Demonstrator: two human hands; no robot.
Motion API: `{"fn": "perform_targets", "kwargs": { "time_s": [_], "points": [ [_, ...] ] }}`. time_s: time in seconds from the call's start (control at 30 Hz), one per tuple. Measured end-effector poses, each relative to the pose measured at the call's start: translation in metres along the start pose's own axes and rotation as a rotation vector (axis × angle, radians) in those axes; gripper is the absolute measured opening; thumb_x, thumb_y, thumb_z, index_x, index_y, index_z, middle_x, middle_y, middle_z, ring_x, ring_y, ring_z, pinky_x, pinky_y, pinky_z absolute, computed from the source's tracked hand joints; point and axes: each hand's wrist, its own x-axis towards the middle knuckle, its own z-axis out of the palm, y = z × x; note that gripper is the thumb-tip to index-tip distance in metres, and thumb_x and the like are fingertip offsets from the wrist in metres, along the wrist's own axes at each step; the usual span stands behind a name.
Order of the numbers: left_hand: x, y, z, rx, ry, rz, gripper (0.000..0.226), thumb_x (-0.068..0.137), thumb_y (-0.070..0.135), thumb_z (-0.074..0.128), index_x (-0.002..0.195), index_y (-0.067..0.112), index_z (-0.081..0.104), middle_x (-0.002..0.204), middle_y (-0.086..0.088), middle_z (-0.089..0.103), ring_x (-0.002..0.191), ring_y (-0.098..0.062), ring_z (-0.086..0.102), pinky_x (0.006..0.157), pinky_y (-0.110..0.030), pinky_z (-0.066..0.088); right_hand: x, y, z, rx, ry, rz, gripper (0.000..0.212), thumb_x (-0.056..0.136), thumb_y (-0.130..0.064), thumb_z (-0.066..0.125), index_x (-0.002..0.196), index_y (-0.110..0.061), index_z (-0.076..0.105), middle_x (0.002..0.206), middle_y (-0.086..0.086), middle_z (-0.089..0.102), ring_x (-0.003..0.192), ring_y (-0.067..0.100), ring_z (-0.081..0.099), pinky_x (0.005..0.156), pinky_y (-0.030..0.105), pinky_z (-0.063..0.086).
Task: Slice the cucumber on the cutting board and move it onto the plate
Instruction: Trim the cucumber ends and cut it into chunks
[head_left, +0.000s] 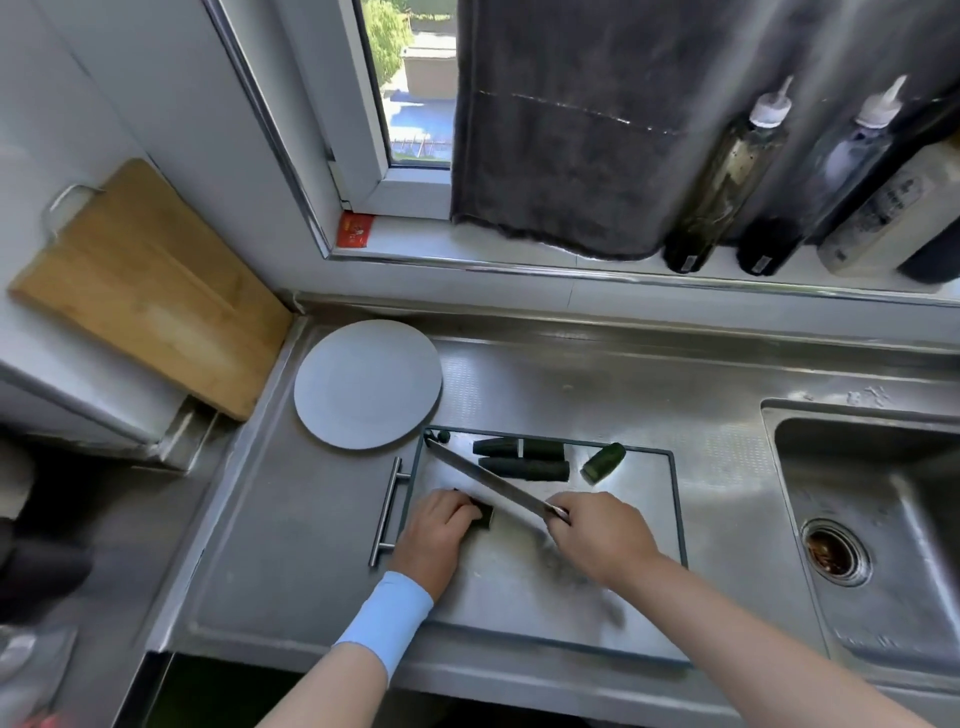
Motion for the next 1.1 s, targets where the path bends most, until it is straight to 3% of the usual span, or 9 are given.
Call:
{"fn": "perform_targets", "kwargs": {
  "time_s": [0.17, 0.37, 0.57, 0.77, 1.1],
  "points": [
    [-0.004, 0.001, 0.01, -0.068, -0.005, -0.073, 0.037, 0.07, -0.002, 0.077, 0.1, 0.014, 0.063, 0.106, 0.0, 0.055, 0.098, -0.02, 0.053, 0.076, -0.025, 0.046, 0.001, -0.006, 0.012, -0.028, -0.046, 0.008, 0.023, 0.096, -0.029, 0.042, 0.079, -0.03, 0.058, 0.072, -0.007, 0.061, 0.07, 0.02, 0.054, 0.062, 0.031, 0.043],
    [-0.001, 0.001, 0.017, -0.072, 0.041, -0.076, 0.041, 0.069, -0.006, 0.076, 0.103, 0.012, 0.063, 0.106, -0.002, 0.055, 0.099, -0.019, 0.05, 0.072, -0.032, 0.05, 0.006, -0.005, 0.019, -0.027, -0.059, 0.037, 0.023, 0.092, -0.026, 0.042, 0.088, -0.024, 0.064, 0.079, -0.004, 0.068, 0.077, 0.02, 0.061, 0.068, 0.033, 0.052],
    [-0.008, -0.004, 0.026, -0.033, 0.119, -0.031, 0.037, 0.068, -0.008, 0.078, 0.1, 0.007, 0.066, 0.105, -0.007, 0.059, 0.097, -0.023, 0.053, 0.082, -0.026, 0.046, 0.008, -0.004, 0.021, 0.007, -0.093, 0.051, 0.023, 0.095, -0.027, 0.042, 0.083, -0.023, 0.061, 0.073, -0.004, 0.064, 0.067, 0.016, 0.056, 0.058, 0.03, 0.043],
    [-0.008, -0.008, 0.034, -0.071, 0.134, -0.022, 0.047, 0.07, -0.007, 0.078, 0.107, 0.012, 0.057, 0.11, -0.006, 0.056, 0.1, -0.027, 0.054, 0.076, -0.037, 0.051, 0.007, -0.007, 0.027, -0.022, -0.082, 0.039, 0.022, 0.098, -0.031, 0.039, 0.098, -0.028, 0.061, 0.084, -0.004, 0.067, 0.079, 0.023, 0.059, 0.065, 0.033, 0.047],
    [-0.011, -0.01, 0.036, -0.05, 0.169, -0.003, 0.042, 0.076, -0.003, 0.076, 0.11, 0.015, 0.059, 0.111, -0.006, 0.063, 0.099, -0.028, 0.057, 0.078, -0.039, 0.052, 0.005, -0.015, 0.028, -0.012, -0.06, 0.006, 0.023, 0.102, -0.031, 0.039, 0.102, -0.032, 0.062, 0.075, -0.007, 0.062, 0.072, 0.021, 0.054, 0.063, 0.033, 0.045]
  ]
}}
